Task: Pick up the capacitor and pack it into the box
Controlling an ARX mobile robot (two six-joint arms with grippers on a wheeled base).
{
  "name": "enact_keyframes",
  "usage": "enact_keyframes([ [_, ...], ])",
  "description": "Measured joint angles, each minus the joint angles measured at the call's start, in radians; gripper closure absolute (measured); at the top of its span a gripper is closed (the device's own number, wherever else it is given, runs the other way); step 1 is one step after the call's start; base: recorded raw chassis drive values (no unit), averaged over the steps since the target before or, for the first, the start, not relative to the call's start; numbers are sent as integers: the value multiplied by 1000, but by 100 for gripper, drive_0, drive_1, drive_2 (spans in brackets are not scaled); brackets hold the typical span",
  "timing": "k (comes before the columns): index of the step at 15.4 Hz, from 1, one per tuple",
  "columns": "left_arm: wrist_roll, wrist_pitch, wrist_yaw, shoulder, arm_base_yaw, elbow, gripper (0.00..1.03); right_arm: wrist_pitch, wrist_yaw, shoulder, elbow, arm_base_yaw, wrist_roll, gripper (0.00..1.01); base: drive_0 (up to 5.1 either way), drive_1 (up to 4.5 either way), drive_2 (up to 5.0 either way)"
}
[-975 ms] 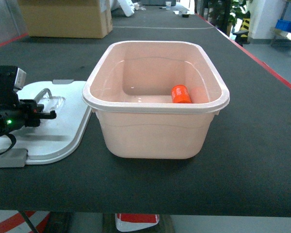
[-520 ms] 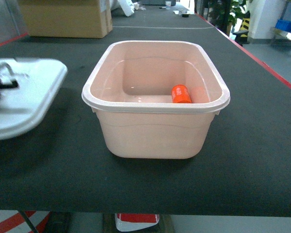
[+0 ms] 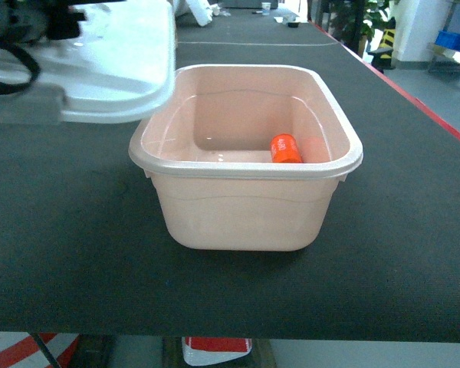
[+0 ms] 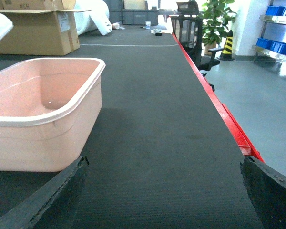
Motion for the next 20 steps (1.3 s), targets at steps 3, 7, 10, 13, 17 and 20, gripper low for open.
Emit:
enact_keyframes([
  [3,-6,-20,-60,38,-122,47,101,0,0,0,0,0,0,3,0,0,0],
  [7,-53,-52,-89,124,-239,122,101,0,0,0,0,0,0,3,0,0,0],
  [10,-82,-68,-93,168,-281,169,101,0,0,0,0,0,0,3,0,0,0],
  [13,-101,-70,-75,217,-305,211,101,0,0,0,0,0,0,3,0,0,0],
  [17,-117,-95,-68,265,-310,254,101,0,0,0,0,0,0,3,0,0,0],
  [20,-130,-142,-88,293,-318,293,101,0,0,0,0,0,0,3,0,0,0],
])
